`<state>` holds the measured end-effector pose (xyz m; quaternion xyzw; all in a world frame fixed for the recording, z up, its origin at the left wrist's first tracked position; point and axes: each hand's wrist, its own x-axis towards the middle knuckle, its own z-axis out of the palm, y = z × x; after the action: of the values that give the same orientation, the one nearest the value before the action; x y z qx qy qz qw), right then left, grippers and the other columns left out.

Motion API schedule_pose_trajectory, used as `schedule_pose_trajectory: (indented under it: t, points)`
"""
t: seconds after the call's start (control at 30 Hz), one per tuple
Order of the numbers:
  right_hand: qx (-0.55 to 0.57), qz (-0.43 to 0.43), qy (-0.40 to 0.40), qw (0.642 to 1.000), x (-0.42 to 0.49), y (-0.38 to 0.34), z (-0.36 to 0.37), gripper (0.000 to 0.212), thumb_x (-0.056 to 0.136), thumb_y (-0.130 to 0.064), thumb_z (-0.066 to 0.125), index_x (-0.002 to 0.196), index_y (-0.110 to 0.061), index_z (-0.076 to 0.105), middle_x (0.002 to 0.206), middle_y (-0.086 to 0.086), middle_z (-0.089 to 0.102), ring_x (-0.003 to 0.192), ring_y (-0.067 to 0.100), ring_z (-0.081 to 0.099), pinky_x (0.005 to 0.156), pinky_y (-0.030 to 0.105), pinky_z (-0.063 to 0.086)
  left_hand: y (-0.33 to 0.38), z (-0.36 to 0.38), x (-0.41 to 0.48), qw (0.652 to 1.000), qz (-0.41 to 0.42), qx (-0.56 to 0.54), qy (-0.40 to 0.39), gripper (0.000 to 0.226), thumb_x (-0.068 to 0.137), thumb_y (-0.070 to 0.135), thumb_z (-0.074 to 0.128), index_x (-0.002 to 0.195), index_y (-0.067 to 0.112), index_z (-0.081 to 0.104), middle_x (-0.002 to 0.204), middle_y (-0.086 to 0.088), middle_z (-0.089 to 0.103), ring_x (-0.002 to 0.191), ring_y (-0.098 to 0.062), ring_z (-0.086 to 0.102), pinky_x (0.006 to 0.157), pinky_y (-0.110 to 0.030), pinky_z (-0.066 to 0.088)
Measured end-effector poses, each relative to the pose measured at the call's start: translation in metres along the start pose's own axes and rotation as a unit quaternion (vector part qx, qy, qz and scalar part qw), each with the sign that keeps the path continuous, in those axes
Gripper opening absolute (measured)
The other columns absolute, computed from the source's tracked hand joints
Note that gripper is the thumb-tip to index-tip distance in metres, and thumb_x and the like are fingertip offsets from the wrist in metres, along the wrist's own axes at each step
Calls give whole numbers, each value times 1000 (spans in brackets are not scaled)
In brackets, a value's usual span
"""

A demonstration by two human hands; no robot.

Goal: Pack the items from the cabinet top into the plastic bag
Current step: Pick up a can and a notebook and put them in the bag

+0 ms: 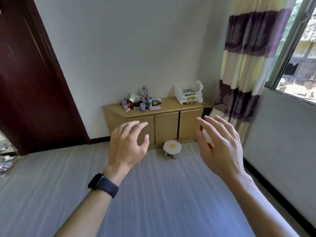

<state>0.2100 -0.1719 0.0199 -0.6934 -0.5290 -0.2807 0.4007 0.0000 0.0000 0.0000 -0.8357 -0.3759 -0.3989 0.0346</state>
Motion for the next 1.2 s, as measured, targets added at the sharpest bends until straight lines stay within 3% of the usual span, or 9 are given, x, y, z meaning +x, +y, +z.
schedule_pose_trajectory:
  t: [0.2, 0.5, 0.7, 0.9, 1.03, 1.2]
  points:
    - [-13, 23, -40, 999, 13, 19, 78, 32, 96, -39, 51, 121, -29, 69, 130, -1, 63, 131, 24, 49, 106, 46, 39, -38, 48, 30, 999, 1, 29, -39, 39, 84, 40, 58, 122, 32, 67, 121, 8, 64, 111, -17, 57, 91, -37, 44]
    - [-66, 31, -75, 995, 120, 35, 217, 31, 95, -37, 54, 122, -30, 68, 132, -1, 63, 132, 24, 48, 107, 43, 37, -141, 125, 155, 996, 9, 37, -78, 38, 84, 34, 66, 123, 32, 65, 125, 6, 62, 114, -20, 56, 90, -39, 45]
    - [-33, 49, -69, 996, 200, 46, 294, 35, 95, -39, 51, 123, -27, 68, 134, -1, 63, 133, 21, 48, 108, 46, 40, -206, 175, 234, 997, -10, 14, -79, 39, 87, 38, 54, 124, 31, 64, 129, 6, 62, 116, -21, 57, 92, -40, 46]
    - [-50, 55, -136, 988, 226, 89, 393, 38, 95, -40, 46, 124, -26, 67, 132, -4, 64, 133, 23, 49, 104, 47, 43, -251, 256, 290, 991, -15, 21, -133, 42, 90, 40, 51, 130, 34, 60, 136, 9, 58, 125, -17, 50, 100, -40, 43]
    - [-55, 50, -176, 982, 245, 119, 471, 32, 94, -31, 56, 124, -27, 67, 132, -2, 64, 132, 25, 49, 105, 46, 43, -281, 325, 319, 984, -7, 31, -177, 41, 92, 39, 53, 132, 38, 58, 139, 12, 53, 128, -13, 46, 104, -35, 35]
    - [-39, 39, -205, 977, 288, 155, 563, 30, 90, -24, 66, 120, -26, 69, 129, -1, 66, 128, 25, 51, 105, 40, 40, -321, 396, 363, 978, -50, 29, -200, 40, 92, 38, 54, 131, 39, 58, 138, 13, 54, 126, -11, 46, 104, -33, 36]
